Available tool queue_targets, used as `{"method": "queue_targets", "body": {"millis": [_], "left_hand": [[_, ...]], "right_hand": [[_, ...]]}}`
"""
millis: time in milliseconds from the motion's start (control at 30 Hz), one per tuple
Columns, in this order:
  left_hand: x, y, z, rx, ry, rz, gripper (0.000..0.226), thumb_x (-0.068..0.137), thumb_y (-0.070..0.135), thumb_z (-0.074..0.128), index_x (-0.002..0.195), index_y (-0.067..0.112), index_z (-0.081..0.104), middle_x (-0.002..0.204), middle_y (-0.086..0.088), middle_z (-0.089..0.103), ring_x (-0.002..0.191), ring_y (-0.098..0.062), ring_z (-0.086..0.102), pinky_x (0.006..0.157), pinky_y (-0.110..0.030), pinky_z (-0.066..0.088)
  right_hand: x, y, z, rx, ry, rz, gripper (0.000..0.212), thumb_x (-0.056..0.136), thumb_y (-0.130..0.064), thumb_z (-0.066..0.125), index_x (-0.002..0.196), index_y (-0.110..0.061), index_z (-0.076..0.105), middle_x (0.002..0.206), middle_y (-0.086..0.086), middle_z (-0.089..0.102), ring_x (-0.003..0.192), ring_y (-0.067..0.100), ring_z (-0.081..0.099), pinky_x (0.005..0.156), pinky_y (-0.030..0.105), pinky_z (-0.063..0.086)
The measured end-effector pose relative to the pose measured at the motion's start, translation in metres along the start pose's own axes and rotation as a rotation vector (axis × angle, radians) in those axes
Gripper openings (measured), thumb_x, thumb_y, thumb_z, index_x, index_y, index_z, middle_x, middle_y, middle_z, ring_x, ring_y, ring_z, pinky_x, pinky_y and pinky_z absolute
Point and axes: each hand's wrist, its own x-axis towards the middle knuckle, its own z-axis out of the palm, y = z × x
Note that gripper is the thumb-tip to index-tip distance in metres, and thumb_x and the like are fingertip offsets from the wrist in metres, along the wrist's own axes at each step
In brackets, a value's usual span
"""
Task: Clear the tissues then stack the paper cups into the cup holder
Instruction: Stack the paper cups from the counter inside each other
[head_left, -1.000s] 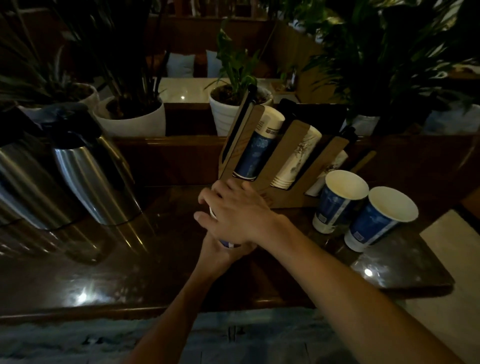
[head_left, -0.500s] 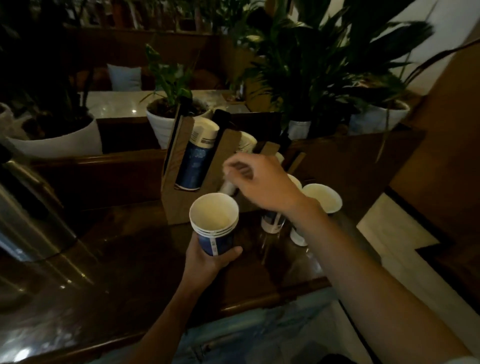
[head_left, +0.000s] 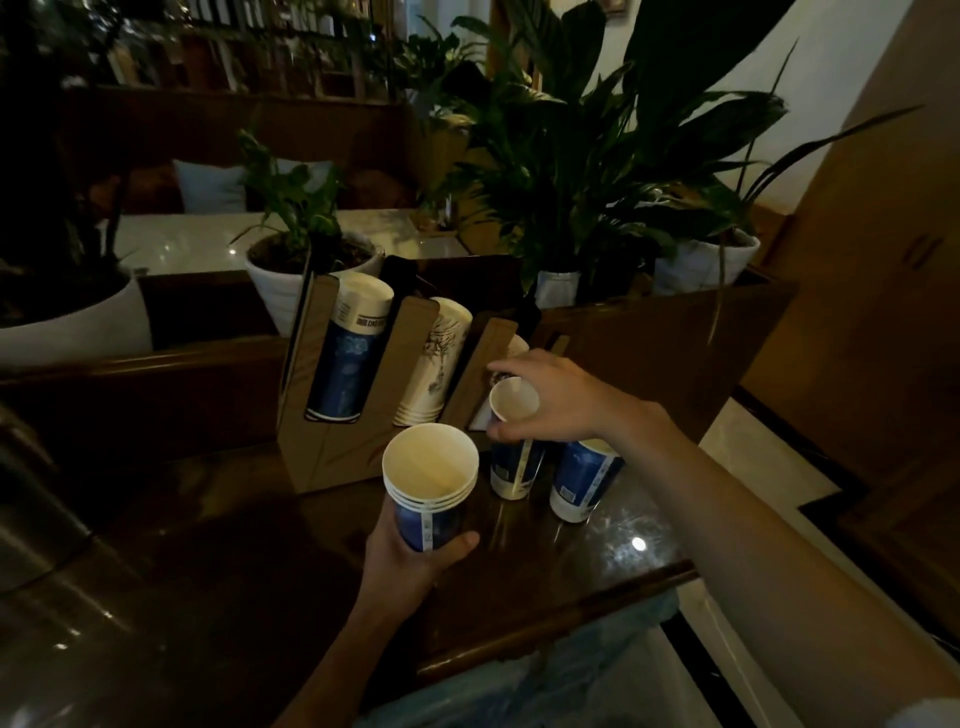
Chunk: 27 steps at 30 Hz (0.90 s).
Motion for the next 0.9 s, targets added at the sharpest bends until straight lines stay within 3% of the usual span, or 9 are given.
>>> {"method": "queue_targets", "body": {"millis": [67,167,300,400,467,567,700,767,900], "left_hand": [[-0.001,0.001,-0.001,0.001,0.000,0.001,0.113,0.053,0.045,0.102,0.150,0.027,0.047,0.135,0.019,0.068,0.124,0.001,0.065,0.099,-0.021,0.056],[-0.001,0.003,-0.002,0.017,-0.010,-0.005,0.110,0.050,0.051,0.099,0.146,0.035,0.046,0.129,0.036,0.066,0.120,0.014,0.063,0.088,-0.008,0.055],[-0.001,0.004,-0.003,0.017,-0.013,-0.013,0.100,0.052,0.045,0.100,0.135,0.050,0.044,0.121,0.049,0.063,0.113,0.025,0.060,0.082,0.003,0.051],[-0.001,0.003,-0.002,0.004,-0.015,-0.004,0.102,0.056,0.038,0.101,0.141,0.041,0.045,0.121,0.048,0.064,0.113,0.023,0.061,0.083,0.002,0.051],[-0.001,0.003,-0.002,-0.003,-0.017,-0.002,0.110,0.054,0.044,0.101,0.147,0.036,0.042,0.122,0.045,0.064,0.116,0.022,0.060,0.084,0.000,0.052],[-0.001,0.003,-0.003,-0.002,-0.017,-0.014,0.113,0.053,0.045,0.100,0.150,0.035,0.042,0.128,0.034,0.066,0.121,0.018,0.060,0.087,-0.004,0.054],[0.001,0.002,-0.002,0.005,-0.017,-0.024,0.108,0.057,0.036,0.101,0.146,0.036,0.041,0.125,0.031,0.064,0.112,0.026,0.059,0.090,-0.008,0.051],[0.002,0.002,-0.002,0.002,-0.026,-0.022,0.109,0.059,0.032,0.101,0.149,0.032,0.040,0.129,0.028,0.061,0.114,0.018,0.061,0.090,-0.008,0.049],[0.001,0.004,-0.002,0.014,-0.037,-0.005,0.113,0.057,0.036,0.100,0.152,0.028,0.040,0.137,0.020,0.061,0.125,-0.002,0.060,0.105,-0.026,0.049]], "right_hand": [[0.005,0.004,0.004,-0.059,-0.094,0.020,0.105,0.067,-0.071,0.077,0.154,-0.044,0.024,0.159,0.001,0.026,0.148,0.027,0.024,0.115,0.049,0.033],[0.014,0.007,0.007,-0.120,-0.165,0.039,0.108,0.066,-0.060,0.085,0.153,-0.046,0.022,0.159,0.002,0.025,0.147,0.032,0.023,0.114,0.053,0.035],[0.020,0.007,0.010,-0.138,-0.168,0.057,0.106,0.066,-0.052,0.088,0.151,-0.048,0.026,0.158,0.002,0.028,0.146,0.032,0.025,0.113,0.054,0.035],[0.024,0.005,0.009,-0.127,-0.136,0.044,0.099,0.066,-0.054,0.086,0.149,-0.047,0.031,0.152,0.003,0.035,0.142,0.031,0.031,0.111,0.052,0.038],[0.025,0.004,0.006,-0.114,-0.102,0.036,0.095,0.066,-0.058,0.084,0.147,-0.048,0.034,0.149,0.003,0.038,0.141,0.031,0.033,0.109,0.051,0.039],[0.024,0.000,-0.001,-0.072,-0.043,0.032,0.090,0.066,-0.063,0.081,0.144,-0.048,0.038,0.146,0.003,0.043,0.138,0.029,0.036,0.106,0.048,0.041],[0.020,-0.007,-0.014,-0.059,0.024,0.035,0.087,0.067,-0.072,0.075,0.143,-0.050,0.040,0.146,0.005,0.046,0.135,0.030,0.040,0.092,0.038,0.037],[0.016,-0.012,-0.023,-0.045,0.059,0.043,0.087,0.068,-0.078,0.070,0.144,-0.051,0.039,0.146,0.007,0.046,0.135,0.030,0.041,0.089,0.035,0.036],[0.003,-0.027,-0.045,0.029,0.161,0.031,0.094,0.063,-0.094,0.055,0.145,-0.048,0.043,0.146,0.003,0.051,0.132,0.025,0.047,0.087,0.032,0.037]]}}
